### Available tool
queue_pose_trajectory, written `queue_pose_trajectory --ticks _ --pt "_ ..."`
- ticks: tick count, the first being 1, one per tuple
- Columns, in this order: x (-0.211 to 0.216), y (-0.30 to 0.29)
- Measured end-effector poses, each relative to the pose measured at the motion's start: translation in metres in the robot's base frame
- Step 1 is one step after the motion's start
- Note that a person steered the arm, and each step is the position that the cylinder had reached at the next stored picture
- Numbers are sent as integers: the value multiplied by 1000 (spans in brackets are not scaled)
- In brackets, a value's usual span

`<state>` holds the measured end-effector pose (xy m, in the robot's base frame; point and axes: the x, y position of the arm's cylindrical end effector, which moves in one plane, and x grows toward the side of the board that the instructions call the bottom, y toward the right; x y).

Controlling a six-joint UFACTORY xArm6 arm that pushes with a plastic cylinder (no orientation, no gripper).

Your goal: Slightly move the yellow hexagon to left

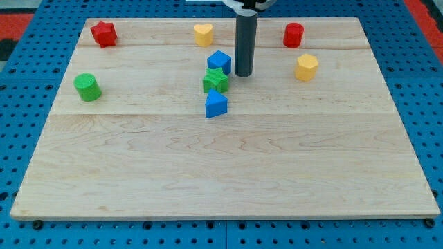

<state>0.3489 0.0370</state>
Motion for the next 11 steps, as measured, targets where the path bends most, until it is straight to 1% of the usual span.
queue_pose_trajectory --ticks 1,2,3,4,5,6,7,8,9,10,11 --pt "-9 21" --pt "-13 62" --pt "-37 75" --pt "-24 129" --pt "-1 145" --pt "-9 171" --pt "8 196" --pt "33 177" --pt "32 147" --pt "22 167" --pt "22 160"
